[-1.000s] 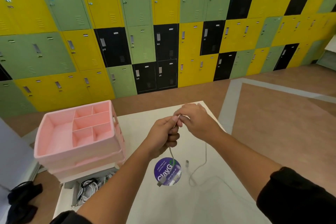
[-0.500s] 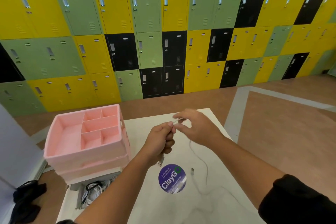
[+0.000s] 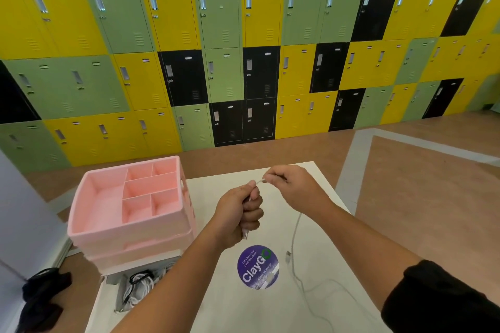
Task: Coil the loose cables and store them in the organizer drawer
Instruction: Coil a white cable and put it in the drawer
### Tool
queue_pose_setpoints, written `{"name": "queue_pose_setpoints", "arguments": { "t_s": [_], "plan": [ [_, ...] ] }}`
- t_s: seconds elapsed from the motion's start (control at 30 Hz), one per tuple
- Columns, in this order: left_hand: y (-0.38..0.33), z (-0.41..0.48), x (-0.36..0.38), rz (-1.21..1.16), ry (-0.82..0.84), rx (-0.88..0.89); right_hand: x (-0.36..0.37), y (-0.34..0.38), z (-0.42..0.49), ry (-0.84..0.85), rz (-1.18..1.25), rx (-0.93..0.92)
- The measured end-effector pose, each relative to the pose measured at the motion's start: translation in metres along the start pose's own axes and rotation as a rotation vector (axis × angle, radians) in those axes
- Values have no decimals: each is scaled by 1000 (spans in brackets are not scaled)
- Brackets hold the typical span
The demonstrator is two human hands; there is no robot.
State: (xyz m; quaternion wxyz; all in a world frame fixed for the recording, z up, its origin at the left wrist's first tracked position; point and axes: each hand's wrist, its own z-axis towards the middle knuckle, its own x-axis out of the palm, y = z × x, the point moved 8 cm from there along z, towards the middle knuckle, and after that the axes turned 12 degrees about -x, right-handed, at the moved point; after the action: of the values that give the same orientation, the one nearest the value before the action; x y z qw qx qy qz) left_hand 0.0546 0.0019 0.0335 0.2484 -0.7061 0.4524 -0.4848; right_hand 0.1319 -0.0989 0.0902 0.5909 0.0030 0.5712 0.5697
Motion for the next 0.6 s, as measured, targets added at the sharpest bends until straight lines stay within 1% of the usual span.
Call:
{"name": "queue_pose_setpoints", "arguments": {
  "t_s": [0.07, 0.17, 0.23, 0.33, 0.43, 0.53, 0.6],
  "plan": [
    [-9, -1, 1, -126, 24, 32, 4, -3, -4, -24, 65, 19],
    [-24, 0, -1, -275, 24, 103, 22, -7, -12, -16, 192, 54],
    [-30, 2, -7, -362, -15, 150, 37, -5, -19, -7, 278, 56],
    [-29, 6, -18, -494, -91, 179, 59, 4, -27, 28, 335, 68],
    [-25, 7, -29, -502, -211, 206, 74, 8, -34, 73, 286, 91],
    [-27, 5, -42, -434, -351, 274, 91, 6, -42, 202, 173, 130],
    [-28, 4, -45, -382, -406, 314, 99, 5, -47, 254, 128, 152]
  ]
}}
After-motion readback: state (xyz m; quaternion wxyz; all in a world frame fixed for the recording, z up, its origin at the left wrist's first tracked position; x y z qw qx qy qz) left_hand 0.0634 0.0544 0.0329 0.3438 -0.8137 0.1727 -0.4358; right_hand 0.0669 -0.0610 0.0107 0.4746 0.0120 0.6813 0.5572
